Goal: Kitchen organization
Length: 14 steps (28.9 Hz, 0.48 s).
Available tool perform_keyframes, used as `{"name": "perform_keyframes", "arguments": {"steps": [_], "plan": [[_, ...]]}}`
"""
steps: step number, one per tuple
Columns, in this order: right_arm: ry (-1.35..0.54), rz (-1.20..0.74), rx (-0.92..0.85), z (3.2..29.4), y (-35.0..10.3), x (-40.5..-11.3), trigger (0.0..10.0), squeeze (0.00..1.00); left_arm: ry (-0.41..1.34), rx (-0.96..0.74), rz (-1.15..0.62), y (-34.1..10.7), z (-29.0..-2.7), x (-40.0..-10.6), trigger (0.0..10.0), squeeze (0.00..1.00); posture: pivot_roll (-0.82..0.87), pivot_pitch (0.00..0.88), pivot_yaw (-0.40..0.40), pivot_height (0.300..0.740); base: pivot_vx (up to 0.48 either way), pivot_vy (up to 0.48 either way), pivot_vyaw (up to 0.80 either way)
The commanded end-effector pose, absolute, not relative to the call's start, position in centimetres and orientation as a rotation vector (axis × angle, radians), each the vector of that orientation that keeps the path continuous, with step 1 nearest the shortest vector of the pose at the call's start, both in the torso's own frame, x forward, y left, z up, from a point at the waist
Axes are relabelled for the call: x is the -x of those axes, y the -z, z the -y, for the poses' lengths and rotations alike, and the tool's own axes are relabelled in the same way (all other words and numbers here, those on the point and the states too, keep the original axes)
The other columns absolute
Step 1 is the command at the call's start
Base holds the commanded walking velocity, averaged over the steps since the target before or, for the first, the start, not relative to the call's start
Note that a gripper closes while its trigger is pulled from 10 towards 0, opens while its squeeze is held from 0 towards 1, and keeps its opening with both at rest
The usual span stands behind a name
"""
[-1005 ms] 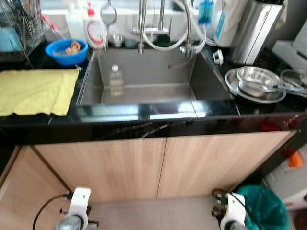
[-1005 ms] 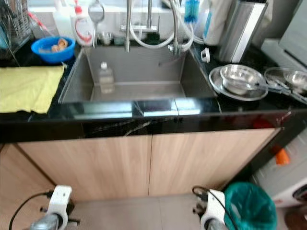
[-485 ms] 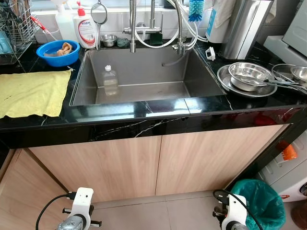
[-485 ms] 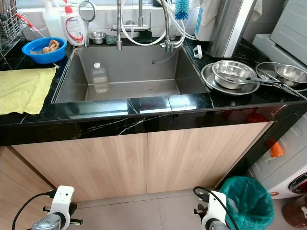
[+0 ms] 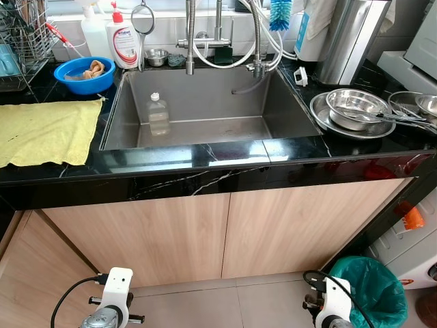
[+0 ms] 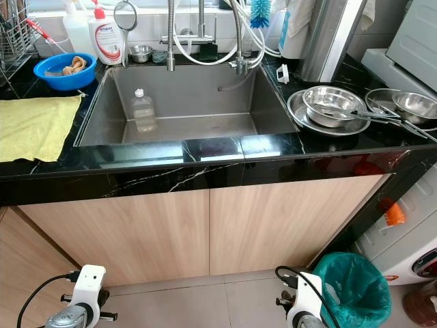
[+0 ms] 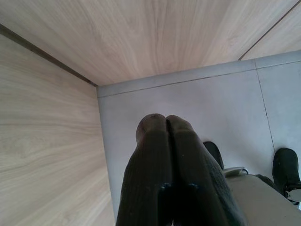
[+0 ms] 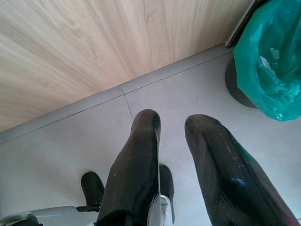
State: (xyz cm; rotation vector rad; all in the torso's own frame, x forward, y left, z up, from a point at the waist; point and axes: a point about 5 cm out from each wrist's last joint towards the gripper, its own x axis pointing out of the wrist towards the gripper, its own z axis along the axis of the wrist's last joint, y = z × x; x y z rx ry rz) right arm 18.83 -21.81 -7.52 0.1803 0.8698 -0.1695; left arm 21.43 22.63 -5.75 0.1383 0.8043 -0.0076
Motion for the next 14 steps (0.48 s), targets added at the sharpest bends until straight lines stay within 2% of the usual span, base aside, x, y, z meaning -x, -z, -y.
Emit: {"name": "perform_keyframes", "arguments": {"steps": [1,5,7,12,14], "plan": [[0.181,-0.869,-0.184,21.94,7.59,-18.63,10.0,0.0,0.002,-0.145,-0.817,5.86,-22.84,-21.21,10.0,0.0,0.03,0.0,0.0,0.74,0.0,0.0,0.0],[0.181,-0.869,-0.184,21.94,7.59,-18.63,10.0,0.0,0.001,-0.146,-0.818,5.86,-22.84,-21.21,10.0,0.0,0.03,0.0,0.0,0.74,0.0,0.0,0.0],[0.193,-0.862,-0.172,22.04,7.55,-18.63,10.0,0.0,0.004,-0.141,-0.823,5.93,-22.76,-21.15,10.0,0.0,0.02,0.0,-0.002,0.74,0.0,0.0,0.4],[0.189,-0.863,-0.148,22.18,7.48,-18.71,10.0,0.0,0.015,-0.148,-0.837,6.19,-22.54,-20.82,10.0,0.0,0.02,0.0,-0.003,0.74,0.28,0.0,0.74],[0.203,-0.859,-0.173,22.12,7.51,-18.69,10.0,0.0,0.019,-0.151,-0.836,6.18,-22.45,-20.86,10.0,0.0,0.02,0.0,-0.003,0.74,0.315,0.0,0.23]]}}
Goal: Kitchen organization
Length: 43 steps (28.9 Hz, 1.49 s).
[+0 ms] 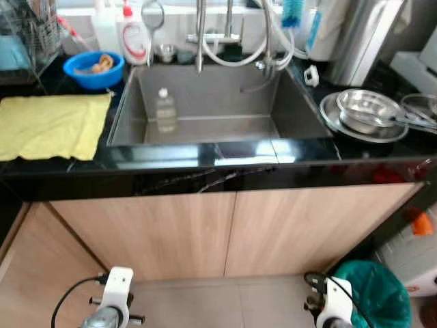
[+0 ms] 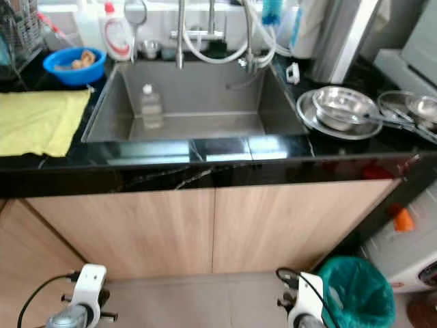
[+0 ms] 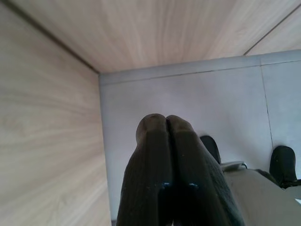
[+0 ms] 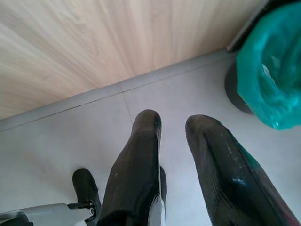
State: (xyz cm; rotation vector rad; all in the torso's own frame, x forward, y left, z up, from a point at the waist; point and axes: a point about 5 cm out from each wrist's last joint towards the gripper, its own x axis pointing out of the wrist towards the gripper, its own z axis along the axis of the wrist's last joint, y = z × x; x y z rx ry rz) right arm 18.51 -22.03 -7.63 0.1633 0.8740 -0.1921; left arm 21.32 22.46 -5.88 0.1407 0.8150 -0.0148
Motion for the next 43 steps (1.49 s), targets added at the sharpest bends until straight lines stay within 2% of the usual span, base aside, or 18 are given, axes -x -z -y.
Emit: {"name": "perform_keyframes", "arguments": {"steps": [1,14,21,25,28,32,38,43], "plan": [[0.206,-0.856,-0.179,22.1,7.5,-18.7,10.0,0.0,0.021,-0.153,-0.836,6.2,-22.4,-20.9,10.0,0.0,0.02,0.0,-0.002,0.74,0.33,0.0,0.0],[0.207,-0.852,-0.187,22.1,7.5,-18.8,10.0,0.0,0.018,-0.142,-0.827,6.1,-22.5,-21.0,10.0,0.0,0.02,0.0,-0.005,0.74,0.051,0.0,0.0],[0.201,-0.855,-0.186,22.1,7.5,-18.7,10.0,0.0,-0.005,-0.132,-0.848,6.1,-24.7,-19.8,10.0,0.0,0.02,0.0,-0.006,0.74,0.0,0.0,0.0],[0.199,-0.857,-0.185,22.1,7.6,-18.6,10.0,0.0,-0.005,-0.14,-0.869,6.3,-25.0,-19.2,10.0,0.0,0.02,0.0,-0.005,0.74,0.0,0.0,0.0],[0.198,-0.858,-0.185,22.1,7.6,-18.5,10.0,0.0,0.003,-0.139,-0.881,6.6,-24.8,-18.8,10.0,0.0,0.02,0.0,-0.005,0.74,0.0,0.0,0.0],[0.181,-0.865,-0.154,22.1,7.6,-18.5,10.0,0.0,0.037,-0.154,-0.892,7.1,-22.5,-19.2,10.0,0.0,0.03,0.0,-0.004,0.74,0.069,0.0,0.0],[0.176,-0.858,-0.145,22.1,7.5,-18.6,10.0,0.0,0.041,-0.15,-0.887,7.0,-22.2,-19.5,10.0,0.0,0.02,0.0,-0.003,0.74,0.331,0.0,0.67],[0.197,-0.858,-0.172,22.1,7.6,-18.6,10.0,0.0,0.041,-0.145,-0.879,6.9,-22.4,-19.7,10.0,0.0,0.02,0.0,-0.004,0.74,0.352,0.0,0.0]]}}
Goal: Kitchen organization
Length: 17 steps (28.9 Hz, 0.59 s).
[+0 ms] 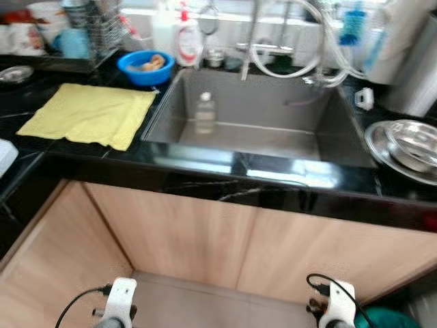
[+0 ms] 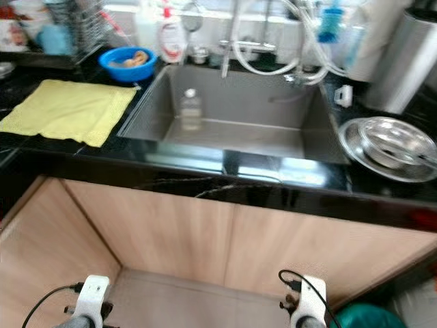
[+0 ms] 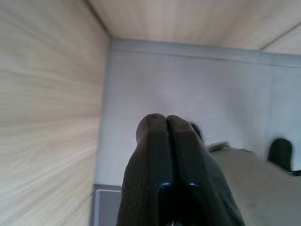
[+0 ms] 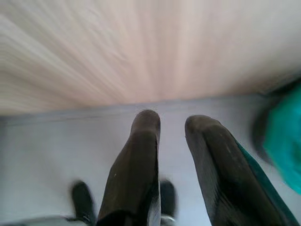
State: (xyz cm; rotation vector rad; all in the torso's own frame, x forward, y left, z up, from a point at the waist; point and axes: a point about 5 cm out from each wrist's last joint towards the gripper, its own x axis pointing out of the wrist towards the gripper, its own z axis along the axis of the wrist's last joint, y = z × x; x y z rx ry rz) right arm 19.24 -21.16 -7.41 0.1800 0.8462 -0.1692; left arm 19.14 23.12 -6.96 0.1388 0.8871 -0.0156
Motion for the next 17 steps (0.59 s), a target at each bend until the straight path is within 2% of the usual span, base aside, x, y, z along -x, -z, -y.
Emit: {"name": "perform_keyframes", "arguments": {"steps": [1,17], "plan": [[0.197,-0.858,-0.172,22.1,7.6,-18.6,10.0,0.0,0.042,-0.144,-0.875,6.8,-22.5,-19.8,10.0,0.0,0.02,0.0,-0.003,0.74,0.326,0.0,0.0],[0.21,-0.852,-0.177,22.2,7.5,-18.7,10.0,0.0,0.024,-0.145,-0.868,6.5,-24.0,-19.5,10.0,0.0,0.02,0.0,-0.007,0.74,0.0,0.0,0.0]]}}
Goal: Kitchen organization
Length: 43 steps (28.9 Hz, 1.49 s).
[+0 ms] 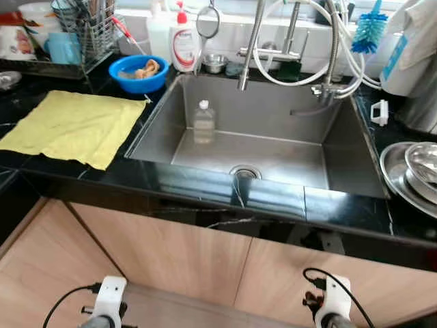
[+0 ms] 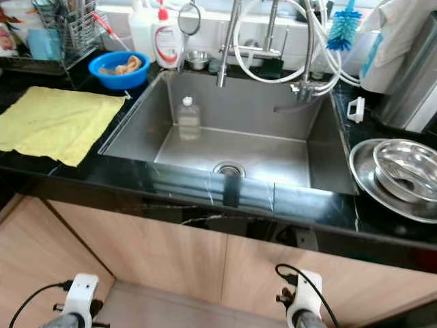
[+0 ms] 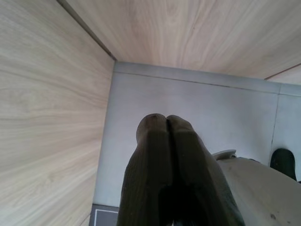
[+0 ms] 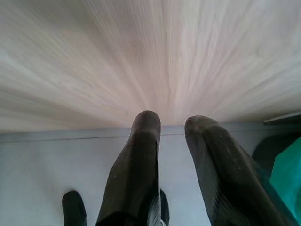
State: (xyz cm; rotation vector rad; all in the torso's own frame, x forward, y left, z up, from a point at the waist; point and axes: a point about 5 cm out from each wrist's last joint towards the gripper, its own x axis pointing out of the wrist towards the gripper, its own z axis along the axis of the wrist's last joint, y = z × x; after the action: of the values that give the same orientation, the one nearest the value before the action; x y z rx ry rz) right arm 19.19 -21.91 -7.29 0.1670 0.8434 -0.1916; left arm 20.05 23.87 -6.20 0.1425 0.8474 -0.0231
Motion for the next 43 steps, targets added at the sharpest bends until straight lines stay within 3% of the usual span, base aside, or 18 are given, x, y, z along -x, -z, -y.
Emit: {"name": "perform_keyframes", "arguments": {"steps": [1,12,43], "plan": [[0.21,-0.852,-0.177,22.2,7.5,-18.7,10.0,0.0,0.025,-0.148,-0.87,6.5,-24.0,-19.5,10.0,0.0,0.02,0.0,-0.007,0.74,0.0,0.0,0.0],[0.21,-0.851,-0.175,22.3,7.4,-18.8,10.0,0.0,0.041,-0.138,-0.858,6.7,-22.5,-19.9,10.0,0.0,0.02,0.0,-0.006,0.74,0.0,0.0,0.0],[0.153,-0.832,-0.137,22.3,7.3,-18.8,10.0,0.0,0.056,-0.144,-0.838,6.5,-22.8,-20.0,10.0,0.0,-0.01,0.0,-0.02,0.74,0.0,-0.042,0.0]]}}
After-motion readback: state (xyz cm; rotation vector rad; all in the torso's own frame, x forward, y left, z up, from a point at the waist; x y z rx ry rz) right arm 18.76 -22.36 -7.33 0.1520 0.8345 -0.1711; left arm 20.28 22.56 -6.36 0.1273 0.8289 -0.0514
